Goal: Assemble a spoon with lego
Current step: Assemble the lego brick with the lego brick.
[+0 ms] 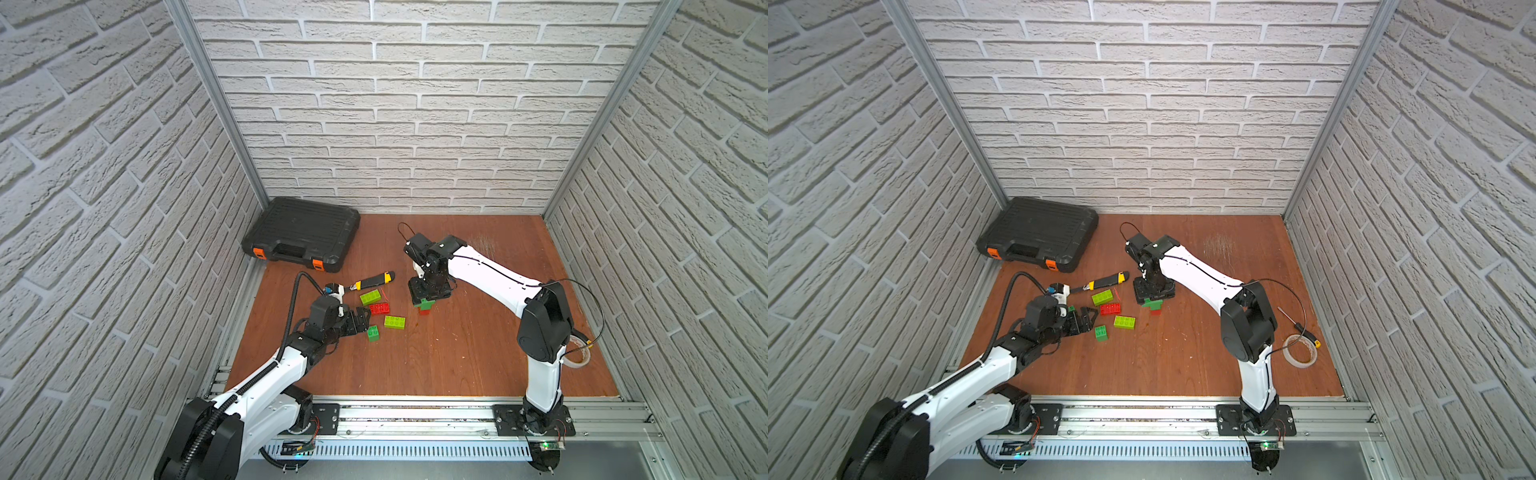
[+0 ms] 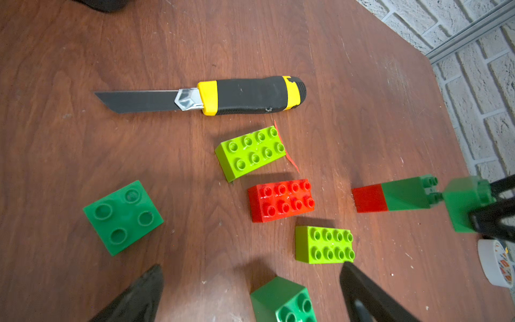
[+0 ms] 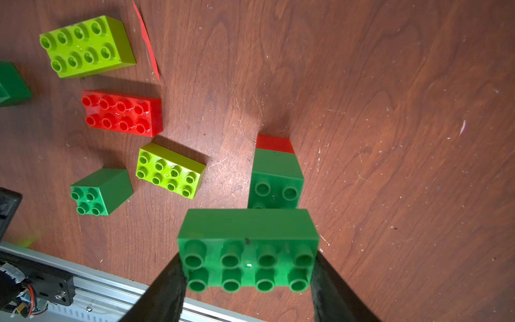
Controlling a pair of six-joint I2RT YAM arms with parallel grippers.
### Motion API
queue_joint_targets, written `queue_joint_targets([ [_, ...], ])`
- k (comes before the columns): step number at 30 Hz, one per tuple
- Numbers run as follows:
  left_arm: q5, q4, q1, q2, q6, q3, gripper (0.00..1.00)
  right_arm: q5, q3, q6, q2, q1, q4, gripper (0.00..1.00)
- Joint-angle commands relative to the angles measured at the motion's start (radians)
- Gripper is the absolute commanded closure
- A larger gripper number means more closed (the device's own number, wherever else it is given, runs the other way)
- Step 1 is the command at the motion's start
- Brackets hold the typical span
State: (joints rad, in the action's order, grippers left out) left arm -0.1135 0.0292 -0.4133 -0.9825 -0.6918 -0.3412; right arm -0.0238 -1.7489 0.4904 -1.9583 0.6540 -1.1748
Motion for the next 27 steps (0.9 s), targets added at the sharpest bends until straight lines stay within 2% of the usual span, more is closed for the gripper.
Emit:
queue_joint_targets([
  [1,-0.008,0.041,0.004,-0.014,0.005,-0.009,0.02,-0.001,-0.023,-0.022,0.002,-0.009,-0.023,0.51],
  [16,-0.011,0.058,0.005,-0.038,0.005,-0.007,0.02,0.008,-0.019,-0.022,-0.013,-0.028,-0.009,0.51],
  [27,-0.009,0.055,0.004,-0.032,0.002,-0.002,0.02,0.009,-0.020,-0.018,-0.080,-0.033,-0.005,0.51],
])
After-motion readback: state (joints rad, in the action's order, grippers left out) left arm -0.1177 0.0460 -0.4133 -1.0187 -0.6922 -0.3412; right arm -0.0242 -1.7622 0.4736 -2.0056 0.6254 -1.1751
